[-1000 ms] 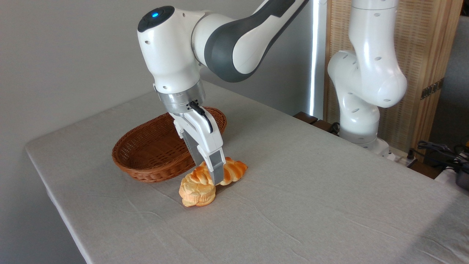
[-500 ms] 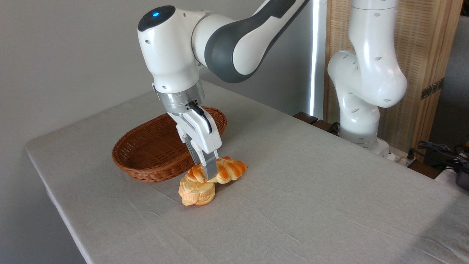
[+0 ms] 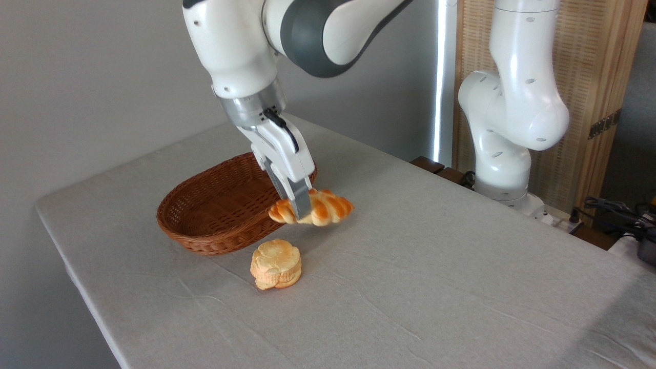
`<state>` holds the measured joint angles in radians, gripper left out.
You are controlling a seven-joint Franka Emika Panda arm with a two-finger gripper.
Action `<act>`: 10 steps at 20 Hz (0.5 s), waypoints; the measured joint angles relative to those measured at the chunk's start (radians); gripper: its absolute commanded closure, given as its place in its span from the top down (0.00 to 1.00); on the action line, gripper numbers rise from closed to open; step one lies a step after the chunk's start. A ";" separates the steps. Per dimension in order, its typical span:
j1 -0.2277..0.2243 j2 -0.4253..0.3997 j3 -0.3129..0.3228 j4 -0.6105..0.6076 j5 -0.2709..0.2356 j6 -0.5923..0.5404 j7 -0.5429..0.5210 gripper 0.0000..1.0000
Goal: Put bread into the basket
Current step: 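Lift the braided roll off the bun and carry it over the basket, then lower the braided roll into the basket and open the gripper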
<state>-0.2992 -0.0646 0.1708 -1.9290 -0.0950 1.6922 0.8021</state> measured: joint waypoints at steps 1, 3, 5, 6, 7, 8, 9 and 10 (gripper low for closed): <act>0.000 0.000 -0.002 0.011 -0.022 -0.005 -0.002 0.38; -0.001 0.000 -0.008 0.032 -0.061 -0.011 -0.021 0.39; -0.004 0.002 -0.024 0.051 -0.093 -0.013 -0.081 0.39; -0.005 0.004 -0.034 0.060 -0.112 -0.013 -0.118 0.40; -0.008 0.006 -0.041 0.069 -0.132 -0.013 -0.145 0.44; -0.009 0.010 -0.047 0.079 -0.151 -0.013 -0.160 0.59; -0.010 0.014 -0.054 0.086 -0.166 -0.013 -0.171 0.81; -0.011 0.019 -0.061 0.092 -0.180 -0.011 -0.188 0.96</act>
<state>-0.3100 -0.0457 0.1096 -1.8366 -0.2747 1.6817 0.6140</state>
